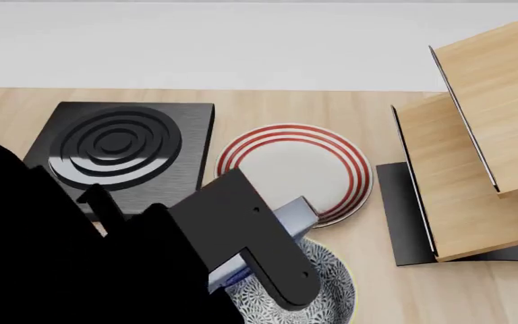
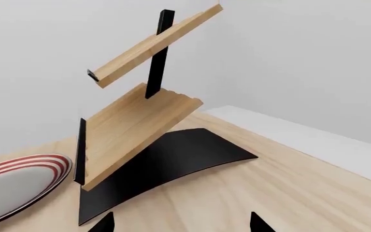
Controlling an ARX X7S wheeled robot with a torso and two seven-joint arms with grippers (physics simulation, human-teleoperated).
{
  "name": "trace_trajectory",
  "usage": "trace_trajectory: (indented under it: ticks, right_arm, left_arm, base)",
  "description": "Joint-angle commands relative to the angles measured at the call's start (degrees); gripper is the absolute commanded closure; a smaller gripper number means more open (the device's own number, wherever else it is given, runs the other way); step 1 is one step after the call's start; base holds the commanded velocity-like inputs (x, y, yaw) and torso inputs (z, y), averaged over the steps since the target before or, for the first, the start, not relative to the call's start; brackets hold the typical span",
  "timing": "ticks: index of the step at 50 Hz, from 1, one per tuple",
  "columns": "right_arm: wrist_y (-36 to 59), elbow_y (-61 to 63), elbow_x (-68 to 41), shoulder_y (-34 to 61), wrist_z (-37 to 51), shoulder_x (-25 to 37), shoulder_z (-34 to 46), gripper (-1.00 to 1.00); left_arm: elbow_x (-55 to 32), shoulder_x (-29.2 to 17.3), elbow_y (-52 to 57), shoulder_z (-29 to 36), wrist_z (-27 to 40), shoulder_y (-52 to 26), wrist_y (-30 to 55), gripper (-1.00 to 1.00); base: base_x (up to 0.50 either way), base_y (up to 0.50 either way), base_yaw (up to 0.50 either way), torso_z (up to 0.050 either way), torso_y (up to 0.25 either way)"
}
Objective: Pick up the cream cheese and put it in the bowl.
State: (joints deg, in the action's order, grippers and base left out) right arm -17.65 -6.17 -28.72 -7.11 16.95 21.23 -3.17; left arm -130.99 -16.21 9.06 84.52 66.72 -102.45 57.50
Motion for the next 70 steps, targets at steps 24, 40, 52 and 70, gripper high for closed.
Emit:
trace_trajectory:
  ticks: [24,40,52,70]
  right_arm:
    - [-0.6,-0.2,-0.2,-0.1,-0.2,0.1,0.1,-1.0]
    - [-0.7,0.0,-0.2,-0.2,0.0,0.1,0.2,-1.0]
    - [-0.8,0.1,-0.1,-0.3,0.1,0.2,0.2,-1.0]
    - [-1.5,-0.2,-0.2,-0.2,-0.1,0.2,0.2,-1.0]
  left_arm:
    - [5.9,4.7,-6.2,3.7,-3.6,1.0,2.5,1.0]
    - [8.0,6.2,-8.1,4.6,-5.6,2.1,2.5,1.0]
    - [11.6,7.1,-8.7,6.1,-7.0,4.9,1.9,1.0]
    - [14.6,8.8,-11.1,7.5,-9.6,6.2,2.0,1.0]
  base:
    - [0.0,0.0,0.0,0.0,0.0]
    - [0.0,0.0,0.0,0.0,0.001]
    - [0.0,0.0,0.0,0.001,0.001]
    - [0.0,0.0,0.0,0.0,0.001]
